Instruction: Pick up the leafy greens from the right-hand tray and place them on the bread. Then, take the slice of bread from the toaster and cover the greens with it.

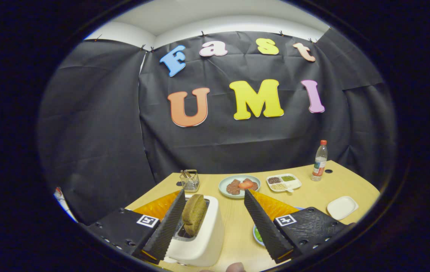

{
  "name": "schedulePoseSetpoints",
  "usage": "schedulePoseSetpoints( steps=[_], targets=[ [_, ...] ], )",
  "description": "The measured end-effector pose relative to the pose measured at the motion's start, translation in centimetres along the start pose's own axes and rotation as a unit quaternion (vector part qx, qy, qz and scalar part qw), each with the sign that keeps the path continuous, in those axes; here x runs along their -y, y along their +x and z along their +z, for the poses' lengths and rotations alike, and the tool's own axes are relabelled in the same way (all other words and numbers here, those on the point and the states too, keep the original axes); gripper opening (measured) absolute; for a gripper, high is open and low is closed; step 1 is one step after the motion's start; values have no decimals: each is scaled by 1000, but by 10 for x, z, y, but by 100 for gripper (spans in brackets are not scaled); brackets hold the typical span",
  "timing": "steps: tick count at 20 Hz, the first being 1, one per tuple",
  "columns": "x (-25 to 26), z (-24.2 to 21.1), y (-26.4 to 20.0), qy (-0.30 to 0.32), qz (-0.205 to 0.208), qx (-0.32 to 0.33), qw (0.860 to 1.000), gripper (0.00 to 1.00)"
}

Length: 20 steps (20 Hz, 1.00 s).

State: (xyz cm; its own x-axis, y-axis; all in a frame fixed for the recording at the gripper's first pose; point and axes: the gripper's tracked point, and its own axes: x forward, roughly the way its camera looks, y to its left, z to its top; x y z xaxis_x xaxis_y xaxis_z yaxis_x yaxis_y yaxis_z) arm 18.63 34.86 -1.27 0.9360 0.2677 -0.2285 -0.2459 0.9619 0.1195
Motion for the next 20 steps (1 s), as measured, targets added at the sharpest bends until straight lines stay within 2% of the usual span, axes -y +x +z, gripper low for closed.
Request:
schedulePoseSetpoints(
  steps=[5, 8, 10, 16, 17, 19, 20],
  targets=[
    [-17, -26, 32, -8, -25, -49, 998, 95],
    [-17, -31, 43, -6, -36, -67, 997, 84],
    [-21, -40, 49, -2, -36, -84, 996, 73],
    [-25, -57, 60, 9, -39, -118, 992, 17],
    [-26, -55, 58, 8, -36, -117, 992, 12],
    [-28, -54, 58, 4, -29, -114, 993, 11],
    [-30, -53, 58, 6, -24, -114, 993, 7]
  ],
)
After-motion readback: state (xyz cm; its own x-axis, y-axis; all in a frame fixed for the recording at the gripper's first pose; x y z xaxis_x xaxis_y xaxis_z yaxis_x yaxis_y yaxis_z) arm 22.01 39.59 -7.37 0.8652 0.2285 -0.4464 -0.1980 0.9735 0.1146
